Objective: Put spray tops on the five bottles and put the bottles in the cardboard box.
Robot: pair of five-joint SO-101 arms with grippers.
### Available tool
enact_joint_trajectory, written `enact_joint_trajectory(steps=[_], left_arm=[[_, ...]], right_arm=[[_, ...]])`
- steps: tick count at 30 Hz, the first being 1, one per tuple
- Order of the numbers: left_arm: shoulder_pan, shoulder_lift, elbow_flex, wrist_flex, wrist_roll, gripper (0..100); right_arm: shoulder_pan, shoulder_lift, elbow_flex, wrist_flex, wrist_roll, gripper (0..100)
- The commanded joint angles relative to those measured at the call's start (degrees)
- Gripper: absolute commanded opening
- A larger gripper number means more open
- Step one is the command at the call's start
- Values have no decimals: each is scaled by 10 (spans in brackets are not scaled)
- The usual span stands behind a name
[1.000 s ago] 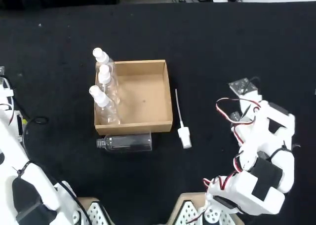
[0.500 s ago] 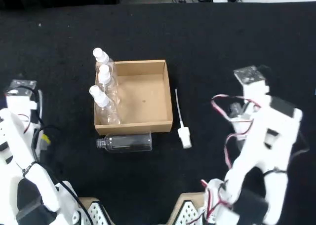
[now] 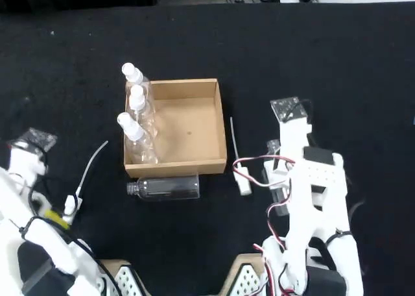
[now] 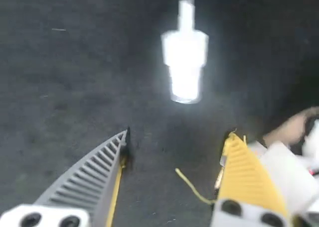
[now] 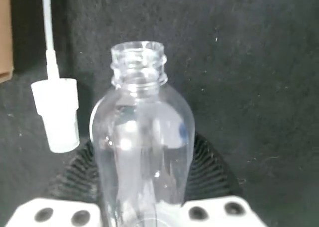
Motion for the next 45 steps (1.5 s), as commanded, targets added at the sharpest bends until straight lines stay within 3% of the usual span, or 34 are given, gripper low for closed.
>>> enact_joint_trajectory(steps=[1,6,12,22,30,34,37,41,45], left_arm=[[7,-7,47,-43,-7,277],[22,-7,99,-139,37,277],[-18,-7,136,-297,69,277],[-52,-2,60,-315,81,277],[-21,-1,49,-396,263,277],[-36,-7,42,-405,304,277],[-38,-4,36,-353,285,279],[-9,-1,56,-279,130,278],[17,0,77,-293,95,278]], right_arm=[[-11,-27,8,-26,-14,11],[-11,-28,28,-37,-14,11],[-11,-28,53,-66,-14,11],[-9,-28,63,-67,-13,11],[-8,-29,71,-72,-13,11],[-7,-29,85,-98,-12,11],[-7,-28,84,-99,-13,11],[-7,-29,84,-99,-11,11],[-7,-29,84,-99,-10,11]])
